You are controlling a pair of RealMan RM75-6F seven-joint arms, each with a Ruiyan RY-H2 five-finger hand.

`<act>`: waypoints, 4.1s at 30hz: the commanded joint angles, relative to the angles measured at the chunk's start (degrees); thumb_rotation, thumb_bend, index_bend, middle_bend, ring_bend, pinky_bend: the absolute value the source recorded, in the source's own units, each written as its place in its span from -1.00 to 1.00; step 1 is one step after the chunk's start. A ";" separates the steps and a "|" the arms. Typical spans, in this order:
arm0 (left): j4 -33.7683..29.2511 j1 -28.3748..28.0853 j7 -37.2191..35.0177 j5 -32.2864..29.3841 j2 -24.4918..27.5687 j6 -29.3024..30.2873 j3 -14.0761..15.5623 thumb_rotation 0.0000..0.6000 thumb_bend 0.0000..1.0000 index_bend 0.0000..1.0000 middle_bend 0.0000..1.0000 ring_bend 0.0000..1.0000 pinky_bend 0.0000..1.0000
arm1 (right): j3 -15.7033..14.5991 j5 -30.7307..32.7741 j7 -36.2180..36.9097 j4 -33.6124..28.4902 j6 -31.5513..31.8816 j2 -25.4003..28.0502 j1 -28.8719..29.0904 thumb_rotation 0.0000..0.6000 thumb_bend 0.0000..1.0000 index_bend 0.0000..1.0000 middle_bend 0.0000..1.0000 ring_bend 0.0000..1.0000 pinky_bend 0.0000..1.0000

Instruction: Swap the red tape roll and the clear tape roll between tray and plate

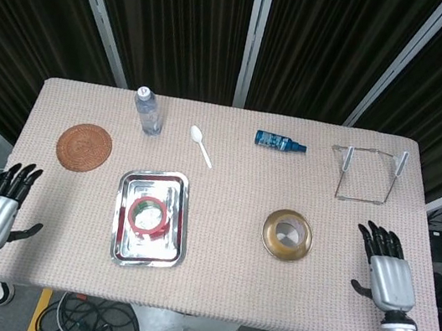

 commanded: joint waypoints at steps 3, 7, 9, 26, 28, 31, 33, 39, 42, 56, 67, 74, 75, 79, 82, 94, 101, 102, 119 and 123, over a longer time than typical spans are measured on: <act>1.14 -0.23 -1.12 0.07 -0.96 -0.93 0.46 1.00 -0.83 -0.83 -0.91 -1.00 -0.71 | 3.37 6.87 -7.18 -2.76 -10.86 -1.46 8.83 1.00 -0.93 -1.00 -1.00 -1.00 -1.00; 1.89 -0.44 -1.60 0.43 -1.27 -1.29 0.73 1.00 -0.83 -0.83 -0.91 -1.00 -0.71 | 4.36 11.19 -12.04 -2.12 -15.03 -4.14 13.29 1.00 -0.92 -1.00 -1.00 -1.00 -1.00; 2.09 -0.42 -2.00 0.40 -1.22 -1.29 0.74 1.00 -0.83 -0.83 -0.91 -1.00 -0.71 | 4.38 13.13 -14.21 -1.46 -16.46 -6.09 15.24 1.00 -0.93 -1.00 -1.00 -1.00 -1.00; 3.17 -0.11 -5.01 0.44 -0.97 -0.95 0.91 1.00 -0.83 -0.83 -0.91 -1.00 -0.71 | 2.22 24.60 -24.17 0.58 -16.90 -12.67 22.21 1.00 -0.87 -1.00 -0.93 -1.00 -1.00; 3.31 -0.12 -5.05 0.36 -1.02 -1.07 0.93 1.00 -0.83 -0.83 -0.91 -1.00 -0.71 | 1.97 24.56 -24.05 0.93 -16.73 -12.96 22.66 1.00 -0.84 -1.00 -0.86 -1.00 -1.00; 3.19 -0.05 -5.10 0.17 -1.00 -1.10 0.90 1.00 -0.83 -0.83 -0.91 -1.00 -0.71 | 1.44 24.33 -23.54 1.48 -16.32 -13.49 22.98 1.00 -0.79 -1.00 -0.73 -0.97 -1.00; 3.12 -0.10 -4.92 0.03 -0.94 -1.31 0.91 1.00 -0.83 -0.83 -0.91 -1.00 -0.71 | 1.02 24.04 -23.21 1.84 -15.89 -13.76 23.04 1.00 -0.76 -0.94 -0.67 -0.89 -1.00; 2.97 -0.11 -4.75 0.08 -0.87 -1.28 0.90 1.00 -0.83 -0.83 -0.91 -1.00 -0.71 | 0.91 21.63 -20.73 1.77 -13.62 -13.67 22.75 1.00 -0.66 -0.58 -0.40 -0.56 -1.00; 2.86 -0.18 -4.85 0.15 -0.80 -1.42 0.95 1.00 -0.83 -0.83 -0.91 -1.00 -0.71 | 1.35 19.81 -18.24 -0.28 -13.13 -12.46 22.66 1.00 -0.65 -0.51 -0.37 -0.53 -1.00; 2.89 -0.15 -5.92 0.47 -0.26 -1.47 1.23 1.00 -0.83 -0.83 -0.91 -1.00 -0.72 | 2.92 19.57 -23.98 -4.09 -18.25 -15.99 31.55 1.00 -0.64 -0.54 -0.37 -0.53 -1.00; 3.82 0.21 -7.37 -0.16 -0.11 -1.89 1.50 1.00 -0.83 -0.83 -0.91 -1.00 -0.75 | 1.00 22.20 -26.86 -1.16 -18.41 -23.26 35.15 1.00 -0.64 -0.63 -0.41 -0.53 -1.00; 4.01 0.25 -7.65 0.17 -0.06 -1.82 1.67 1.00 -0.83 -0.83 -0.91 -1.00 -0.75 | 0.49 21.44 -25.77 -1.06 -18.23 -23.68 35.97 1.00 -1.00 -1.00 -1.00 -1.00 -1.00; 4.02 0.25 -7.65 0.15 -0.07 -1.88 1.70 1.00 -0.83 -0.83 -0.91 -1.00 -0.75 | 0.57 20.78 -24.93 -1.18 -18.02 -23.62 35.86 1.00 -1.00 -1.00 -1.00 -1.00 -1.00; 3.97 0.13 -7.43 0.19 -0.13 -2.35 1.89 1.00 -0.83 -0.83 -0.91 -1.00 -0.75 | 0.55 18.98 -22.09 -1.68 -17.70 -22.58 35.42 1.00 -1.00 -1.00 -1.00 -1.00 -1.00; 3.67 -0.06 -7.22 0.31 -0.04 -2.72 1.98 1.00 -0.83 -0.83 -0.91 -1.00 -0.75 | 0.35 18.91 -21.29 -2.80 -17.29 -20.93 35.00 1.00 -1.00 -1.00 -1.00 -1.00 -1.00; -2.77 -7.31 -2.52 4.45 0.69 -8.92 0.08 1.00 -0.83 -0.83 -0.91 -1.00 -0.76 | -1.25 9.41 -6.06 -10.98 0.56 -3.04 20.99 1.00 -1.00 -1.00 -1.00 -1.00 -1.00; -6.73 -14.90 -0.92 2.11 -0.92 -21.00 -1.00 1.00 -0.85 -0.87 -0.92 -1.00 -0.77 | -2.80 4.75 7.89 -7.15 8.31 3.45 12.26 1.00 -1.00 -1.00 -1.00 -1.00 -1.00; -6.71 -15.66 -0.49 1.50 -1.38 -22.06 -1.36 1.00 -0.85 -0.88 -0.92 -1.00 -0.78 | -2.86 4.57 9.26 -6.53 8.75 3.77 11.53 1.00 -1.00 -1.00 -1.00 -1.00 -1.00; -4.01 -25.95 1.64 -5.32 -4.35 -36.61 -2.45 1.00 -0.85 -0.89 -0.98 -1.00 -0.81 | 0.32 5.38 18.22 0.34 9.56 4.93 6.64 1.00 -1.00 -1.00 -1.00 -1.00 -1.00; -2.75 -27.32 2.25 -6.73 -5.43 -38.03 -2.42 1.00 -0.85 -0.89 -0.98 -1.00 -0.81 | 0.39 4.93 18.78 1.20 9.08 4.48 6.02 1.00 -1.00 -1.00 -1.00 -1.00 -1.00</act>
